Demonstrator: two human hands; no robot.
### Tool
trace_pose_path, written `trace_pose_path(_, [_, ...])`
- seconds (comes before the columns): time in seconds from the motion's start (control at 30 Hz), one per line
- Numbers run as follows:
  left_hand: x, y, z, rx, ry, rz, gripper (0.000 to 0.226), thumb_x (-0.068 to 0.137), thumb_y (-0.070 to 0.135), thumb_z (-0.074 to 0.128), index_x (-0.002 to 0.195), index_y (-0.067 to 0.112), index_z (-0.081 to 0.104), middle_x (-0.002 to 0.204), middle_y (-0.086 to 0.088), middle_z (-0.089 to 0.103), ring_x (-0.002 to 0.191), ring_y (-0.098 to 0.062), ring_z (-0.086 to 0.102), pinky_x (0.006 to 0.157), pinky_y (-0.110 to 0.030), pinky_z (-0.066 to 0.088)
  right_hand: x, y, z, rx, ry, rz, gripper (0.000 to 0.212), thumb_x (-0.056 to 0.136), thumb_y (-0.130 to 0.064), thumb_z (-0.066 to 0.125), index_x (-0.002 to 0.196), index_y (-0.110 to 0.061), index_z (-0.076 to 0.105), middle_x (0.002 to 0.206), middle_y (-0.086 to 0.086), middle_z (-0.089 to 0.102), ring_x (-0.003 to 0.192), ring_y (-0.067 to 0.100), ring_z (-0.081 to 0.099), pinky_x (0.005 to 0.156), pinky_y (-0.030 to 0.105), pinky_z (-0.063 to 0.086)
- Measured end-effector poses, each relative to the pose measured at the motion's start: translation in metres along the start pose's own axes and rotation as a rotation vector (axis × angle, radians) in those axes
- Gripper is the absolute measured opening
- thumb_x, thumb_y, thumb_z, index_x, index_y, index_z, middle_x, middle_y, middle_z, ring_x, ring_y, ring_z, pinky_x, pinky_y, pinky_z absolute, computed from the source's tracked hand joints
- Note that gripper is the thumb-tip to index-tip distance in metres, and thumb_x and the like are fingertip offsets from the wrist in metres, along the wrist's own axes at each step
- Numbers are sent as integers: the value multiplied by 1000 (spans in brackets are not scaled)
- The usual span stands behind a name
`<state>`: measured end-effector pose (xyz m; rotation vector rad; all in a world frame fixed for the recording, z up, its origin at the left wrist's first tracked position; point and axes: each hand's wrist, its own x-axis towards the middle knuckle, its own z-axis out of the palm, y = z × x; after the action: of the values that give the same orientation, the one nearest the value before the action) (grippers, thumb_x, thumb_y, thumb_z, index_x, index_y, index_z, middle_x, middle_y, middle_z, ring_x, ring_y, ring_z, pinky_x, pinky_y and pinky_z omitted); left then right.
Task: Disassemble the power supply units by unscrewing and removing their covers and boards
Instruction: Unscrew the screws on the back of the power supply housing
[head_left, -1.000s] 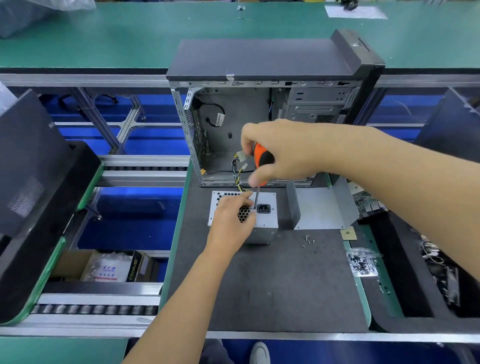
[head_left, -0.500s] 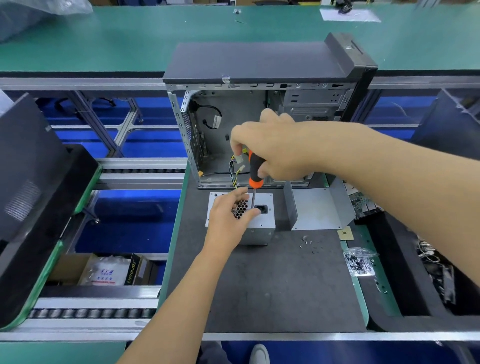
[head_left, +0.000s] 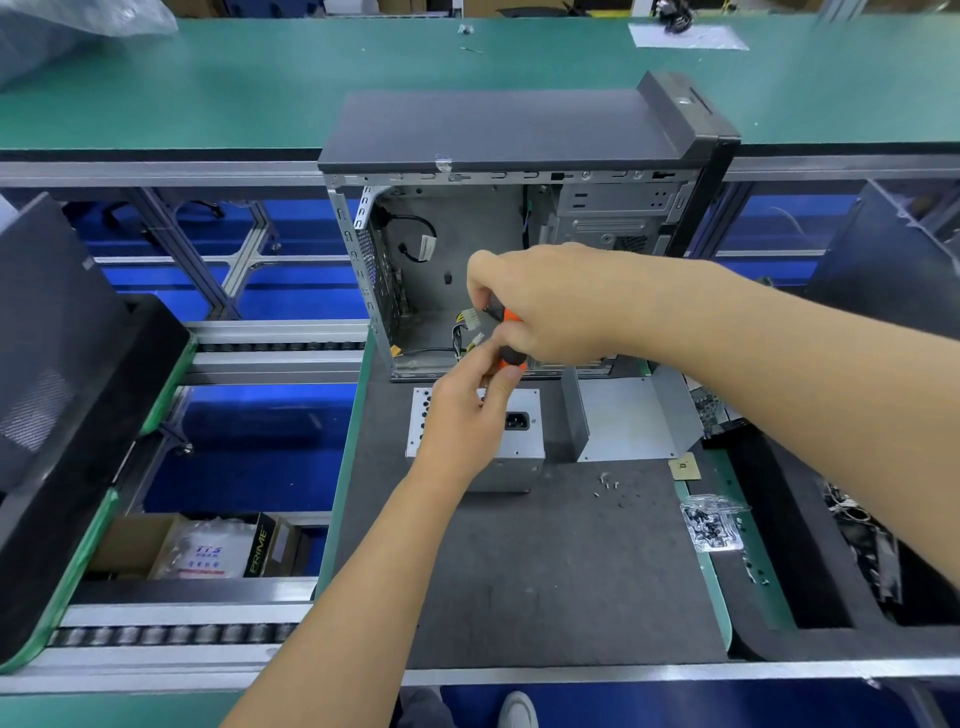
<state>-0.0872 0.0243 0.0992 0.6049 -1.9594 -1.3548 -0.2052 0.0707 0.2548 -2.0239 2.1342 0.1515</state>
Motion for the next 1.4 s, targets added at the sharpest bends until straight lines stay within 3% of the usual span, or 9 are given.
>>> trace_pose_path(0.2, [4,2,5,2,100,-4,36,85,11,76,92,40,57,92,2,62,80,-7,62,76,-15,46,-6,-5,2,0,28,39,39,91,-60,50,106,-28,34,98,-3,45,95,25,42,76,42,45])
trace_pose_path(0.3, [6,1,9,-41,112,-59,34,83,15,79,91,34,52,93,-4,63,81,-14,62,75,-20,48,-4,-14,4,-210,173,240,58,89,-77,28,97,-20,34,73,1,30,80,28,40,58,37,34])
trace_pose_path(0.4, [7,-1,12,-89,125,-106,36,80,19,82,91,30,50,91,3,63,79,-14,58,72,-21,46,-2,-18,3,-352,247,289,56,94,-71,33,83,-17,42,68,2,27,74,28,41,49,32,22])
trace_pose_path(0.63, [-11,-33,0,85,69,-112,51,76,27,84,112,46,53,110,16,58,106,1,54,85,-9,40,-6,-5,4,-105,152,213,33,93,-43,54,102,-17,36,79,3,36,79,31,46,67,39,43])
trace_pose_path(0.77, [-22,-64,-7,446,8,12,48,79,24,84,122,17,64,116,8,62,112,-12,52,100,-37,44,-5,0,8,77,30,150,25,91,-21,53,113,-29,44,109,4,31,97,30,39,74,39,36])
trace_pose_path(0.93, [-26,-80,-1,830,118,282,54,86,51,67,120,9,68,123,-3,67,121,-28,58,108,-41,36,-5,-7,9,-153,148,190,54,89,-75,33,101,-22,37,76,1,34,80,27,38,59,33,31])
trace_pose_path(1.03, [-28,-85,-3,1002,121,250,70,87,67,53,130,14,64,138,-4,60,135,-27,49,116,-52,27,-5,-9,9,-438,286,132,49,98,-64,26,94,-18,42,64,1,23,67,27,35,47,30,17])
trace_pose_path(1.23, [-27,-86,-2,1086,72,205,71,90,68,45,134,16,65,144,-8,57,140,-29,45,118,-55,28,0,2,8,54,192,48,36,88,-40,59,114,-22,43,72,-2,44,58,18,44,49,29,30])
trace_pose_path(1.4, [-28,-89,-1,1065,97,212,66,91,65,47,133,18,65,144,-7,57,139,-29,47,116,-57,30,-1,3,10,5,166,141,58,84,-80,31,99,-24,34,75,-1,41,76,26,43,62,36,35])
